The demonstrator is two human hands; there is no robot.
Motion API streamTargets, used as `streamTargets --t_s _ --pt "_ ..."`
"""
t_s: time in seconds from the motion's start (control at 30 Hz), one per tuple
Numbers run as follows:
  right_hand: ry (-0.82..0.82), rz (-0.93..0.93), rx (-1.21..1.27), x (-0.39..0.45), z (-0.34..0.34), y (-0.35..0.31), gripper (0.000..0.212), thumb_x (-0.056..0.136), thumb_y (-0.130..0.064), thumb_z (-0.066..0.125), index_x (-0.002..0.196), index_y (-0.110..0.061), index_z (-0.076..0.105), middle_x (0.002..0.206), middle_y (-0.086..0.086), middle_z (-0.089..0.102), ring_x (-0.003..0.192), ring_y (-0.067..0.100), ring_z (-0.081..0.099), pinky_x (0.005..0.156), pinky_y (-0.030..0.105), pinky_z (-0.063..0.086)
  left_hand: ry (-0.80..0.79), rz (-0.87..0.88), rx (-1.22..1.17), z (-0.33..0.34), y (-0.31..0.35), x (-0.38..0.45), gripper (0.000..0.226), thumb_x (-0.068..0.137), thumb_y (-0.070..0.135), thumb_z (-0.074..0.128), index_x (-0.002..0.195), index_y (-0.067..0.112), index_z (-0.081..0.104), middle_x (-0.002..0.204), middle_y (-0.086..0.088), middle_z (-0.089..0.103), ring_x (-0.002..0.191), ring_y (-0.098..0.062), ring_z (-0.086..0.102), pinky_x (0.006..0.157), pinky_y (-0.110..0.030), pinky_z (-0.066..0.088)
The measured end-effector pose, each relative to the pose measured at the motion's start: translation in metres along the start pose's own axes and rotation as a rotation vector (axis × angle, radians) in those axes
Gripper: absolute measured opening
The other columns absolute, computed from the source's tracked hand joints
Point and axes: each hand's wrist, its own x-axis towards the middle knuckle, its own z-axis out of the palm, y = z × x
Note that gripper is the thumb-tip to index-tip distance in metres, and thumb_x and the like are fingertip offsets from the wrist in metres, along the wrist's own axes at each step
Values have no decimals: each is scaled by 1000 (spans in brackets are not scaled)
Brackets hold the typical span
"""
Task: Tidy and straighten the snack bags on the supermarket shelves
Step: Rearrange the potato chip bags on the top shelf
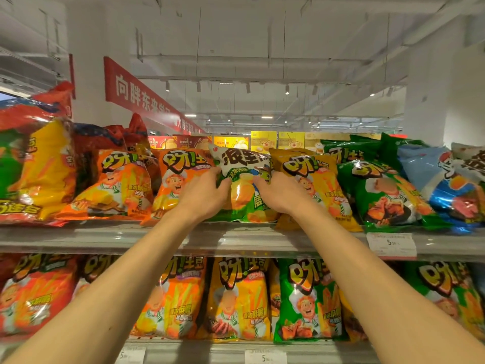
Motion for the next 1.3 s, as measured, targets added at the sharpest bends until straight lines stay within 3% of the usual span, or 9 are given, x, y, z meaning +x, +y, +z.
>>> streamTargets --t_s 0.27,0.33,0.47,0.63,0.73,0.83,0.97,1.2,1.3 --pt "18 27 551 4 10 7 72 98 -51 60 155 -13 38 155 6 46 139 25 48 113 42 44 54 -20 -285 -12 -7 -11 53 103 42 56 150 22 47 139 -3 62 116 -21 63 97 -48 56" --pt "61 13 636 6 15 8 70 94 -53 66 151 -19 43 142 -1 54 131 19 53 108 41 49 75 -18 -328 -16 -10 -13 53 103 44 55 151 25 45 140 -1 61 109 -17 65 92 -47 59" --pt "112 -16 729 5 17 2 60 85 -61 72 133 -34 49 108 -24 52 100 -7 55 68 8 47 116 -24 -453 -25 -14 -15 50 103 44 55 150 30 46 132 7 61 104 -5 62 77 -26 60" --pt "19 26 834 7 15 -7 104 72 -71 77 153 -18 41 131 -3 65 121 16 63 103 39 53 145 -11 -549 -37 -13 -21 48 102 44 56 148 34 48 117 19 58 102 4 62 66 -13 55" --pt "1 4 870 0 12 -9 105 70 -73 77 154 -21 40 113 -15 63 111 10 65 93 33 55 154 7 -560 -41 -12 -27 47 102 44 56 148 34 50 126 15 58 108 1 59 78 -21 55" --pt "1 -21 900 -10 9 -7 115 58 -76 78 152 -25 38 129 -4 66 114 14 68 99 41 57 136 30 -610 -41 -10 -36 44 102 43 58 145 36 53 123 20 62 100 11 63 69 -13 56" --pt "88 -47 887 -32 6 3 90 55 -74 79 130 -39 44 116 -19 66 106 4 71 89 28 60 77 63 -656 -35 -7 -50 39 102 39 59 140 37 55 124 18 63 103 13 63 67 -3 49" --pt "225 -10 811 -90 0 39 88 65 -73 78 140 -33 54 129 -16 69 118 5 67 105 43 53 -28 68 -762 -9 -2 -84 33 100 36 64 132 40 60 118 21 70 105 3 68 89 -34 59" --pt "236 29 800 -122 -7 59 63 67 -73 78 125 -57 60 125 -20 71 117 10 69 105 46 52 -70 24 -841 8 -1 -108 30 99 38 64 129 38 62 119 17 72 109 -4 69 92 -39 57"
